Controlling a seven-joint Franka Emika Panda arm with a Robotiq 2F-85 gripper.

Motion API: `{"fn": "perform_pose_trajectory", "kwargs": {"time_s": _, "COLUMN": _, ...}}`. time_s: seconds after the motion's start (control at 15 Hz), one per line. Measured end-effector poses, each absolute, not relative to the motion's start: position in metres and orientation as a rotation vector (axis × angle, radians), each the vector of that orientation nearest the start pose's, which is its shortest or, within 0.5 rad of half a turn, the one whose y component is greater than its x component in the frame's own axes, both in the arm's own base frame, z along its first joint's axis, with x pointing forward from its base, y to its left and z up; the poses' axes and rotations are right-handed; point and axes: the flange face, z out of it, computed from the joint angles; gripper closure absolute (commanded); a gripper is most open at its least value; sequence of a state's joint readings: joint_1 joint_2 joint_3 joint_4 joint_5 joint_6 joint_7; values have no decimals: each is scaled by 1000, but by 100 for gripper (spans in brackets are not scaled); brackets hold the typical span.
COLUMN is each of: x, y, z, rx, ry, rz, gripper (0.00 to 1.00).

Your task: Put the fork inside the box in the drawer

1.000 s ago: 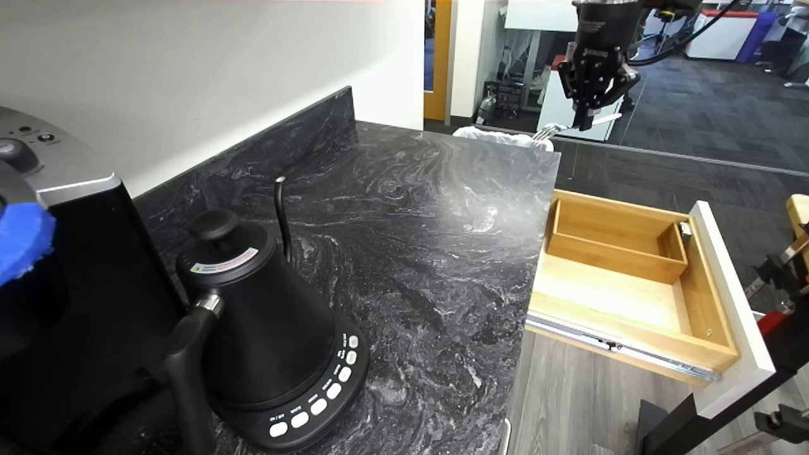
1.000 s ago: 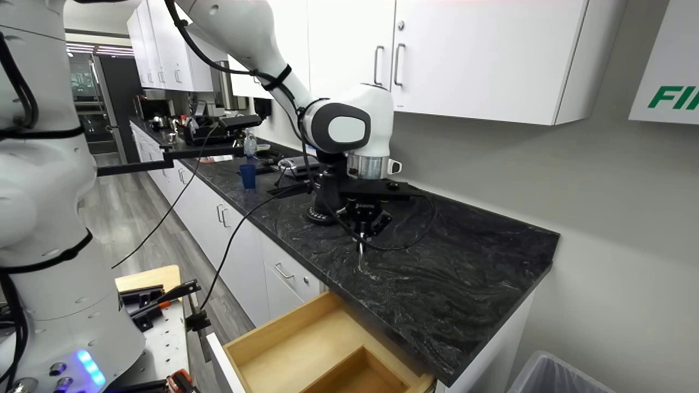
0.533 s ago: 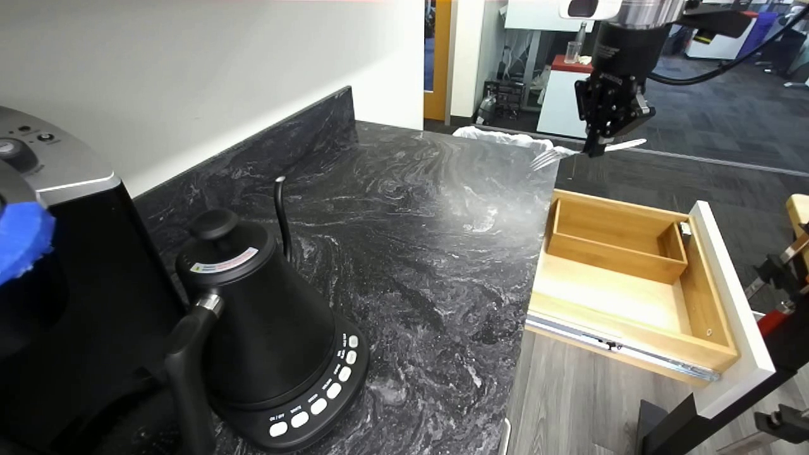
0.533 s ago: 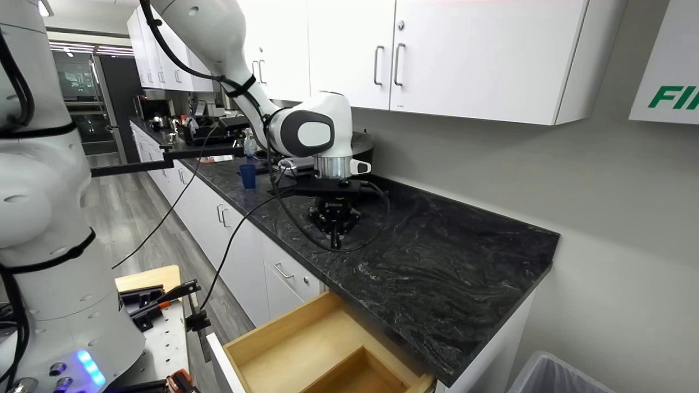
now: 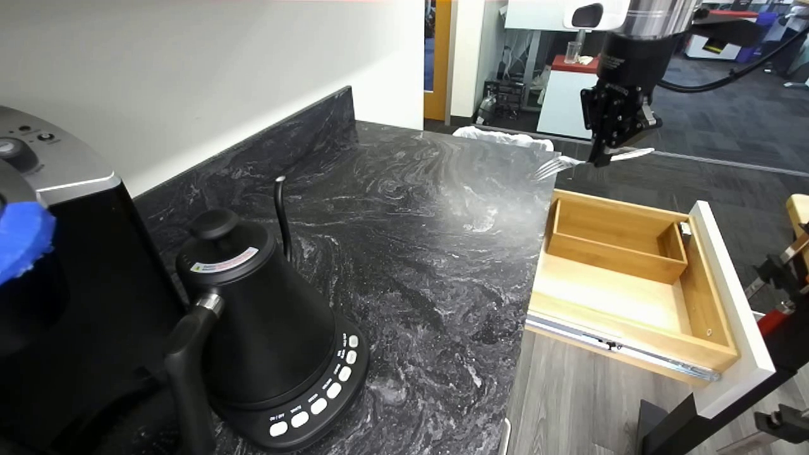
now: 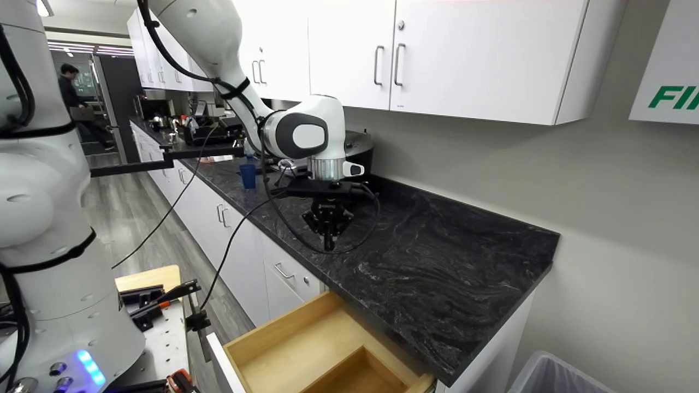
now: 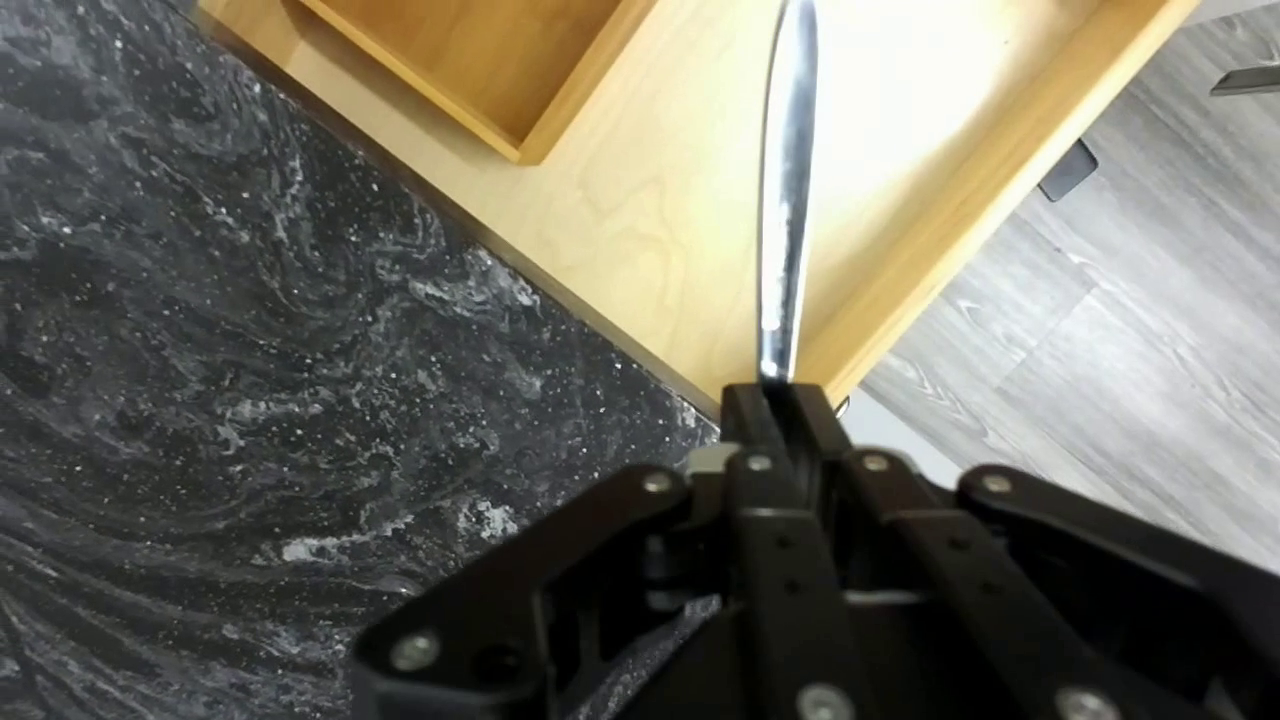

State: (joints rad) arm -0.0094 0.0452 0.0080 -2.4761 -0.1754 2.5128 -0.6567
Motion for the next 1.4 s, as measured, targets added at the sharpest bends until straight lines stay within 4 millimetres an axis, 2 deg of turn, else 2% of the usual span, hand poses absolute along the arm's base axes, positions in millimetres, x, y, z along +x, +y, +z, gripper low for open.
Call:
{"fn": "perform_pose_trajectory", "kwargs": {"time_s": 0.53, "x": 474, "y": -62, "z": 277, "rx": -3035, "ry": -1184, "rz": 80, "gripper": 97}}
{"fn": "perform_pose_trajectory", "kwargs": {"time_s": 1.0, "x": 462, "y": -121, "z": 276, "rx": -3096, "ry": -1009, "rz": 95, "gripper": 97}}
{"fn": "perform_pose_trajectory", "kwargs": {"time_s": 1.4, "x": 450, "y": -146, "z": 271, "rx": -3115, "ry": -926, "rz": 116, "gripper": 97}}
